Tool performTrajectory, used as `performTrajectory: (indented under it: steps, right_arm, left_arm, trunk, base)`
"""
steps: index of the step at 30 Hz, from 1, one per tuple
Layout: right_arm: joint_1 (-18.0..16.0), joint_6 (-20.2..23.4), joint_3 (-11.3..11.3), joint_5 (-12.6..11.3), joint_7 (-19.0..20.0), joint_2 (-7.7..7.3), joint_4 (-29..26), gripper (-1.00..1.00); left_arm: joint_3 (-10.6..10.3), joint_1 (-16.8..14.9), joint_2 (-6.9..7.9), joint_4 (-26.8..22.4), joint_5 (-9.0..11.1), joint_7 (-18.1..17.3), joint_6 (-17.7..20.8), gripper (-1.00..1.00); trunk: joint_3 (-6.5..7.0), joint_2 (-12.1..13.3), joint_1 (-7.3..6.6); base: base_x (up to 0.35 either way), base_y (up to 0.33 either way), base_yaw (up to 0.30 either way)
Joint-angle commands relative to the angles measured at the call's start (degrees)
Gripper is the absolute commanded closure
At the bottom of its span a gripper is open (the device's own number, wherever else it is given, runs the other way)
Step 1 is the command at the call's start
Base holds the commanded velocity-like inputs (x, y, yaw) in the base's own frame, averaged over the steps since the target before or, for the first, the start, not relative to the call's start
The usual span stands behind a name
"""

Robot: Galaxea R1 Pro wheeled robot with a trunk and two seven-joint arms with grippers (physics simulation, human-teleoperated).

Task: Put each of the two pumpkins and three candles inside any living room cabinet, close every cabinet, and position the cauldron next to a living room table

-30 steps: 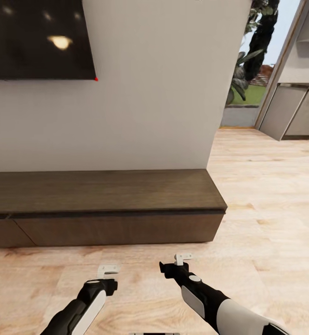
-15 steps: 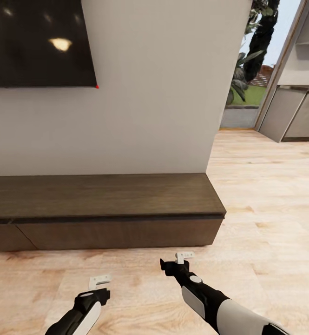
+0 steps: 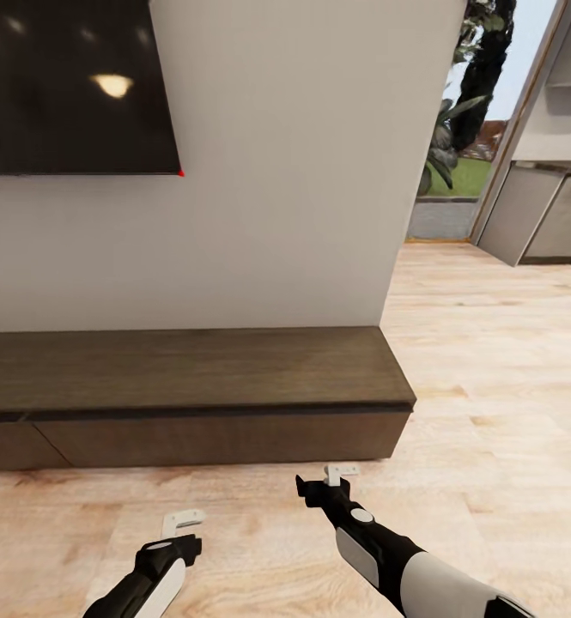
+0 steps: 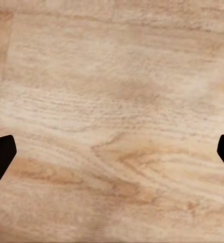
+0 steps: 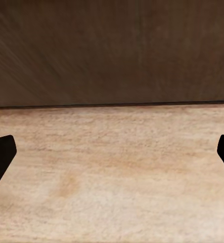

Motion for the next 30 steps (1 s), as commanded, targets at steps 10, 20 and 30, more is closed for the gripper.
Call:
performTrajectory:
  steps: [10, 20, 30]
  right_arm:
    - [-0.06, -0.25, 0.53, -0.45, -0.35, 0.01, -0.02, -1.0]
    - [-0.06, -0.32, 0.57, -0.4, -0.34, -0.02, -0.02, -1.0]
    - [-0.06, -0.26, 0.57, -0.36, -0.34, 0.04, -0.02, -1.0]
  left_arm:
    - [-0.33, -0.04, -0.05, 2.17, 0.47, 0.52, -2.1, -1.0]
    - [-0.33, -0.04, -0.13, 2.29, 0.47, 0.52, -2.4, -1.0]
    - [-0.34, -0.04, -0.19, 2.3, 0.47, 0.55, -2.6, -1.0]
  trunk:
    - [1.75, 4.0, -2.21]
    - [3.55, 8.01, -4.41]
    - [5.34, 12.02, -6.6]
  base:
    - [0.0, 0.0, 0.0]
    - [0.0, 0.0, 0.0]
    - [0.0, 0.0, 0.0]
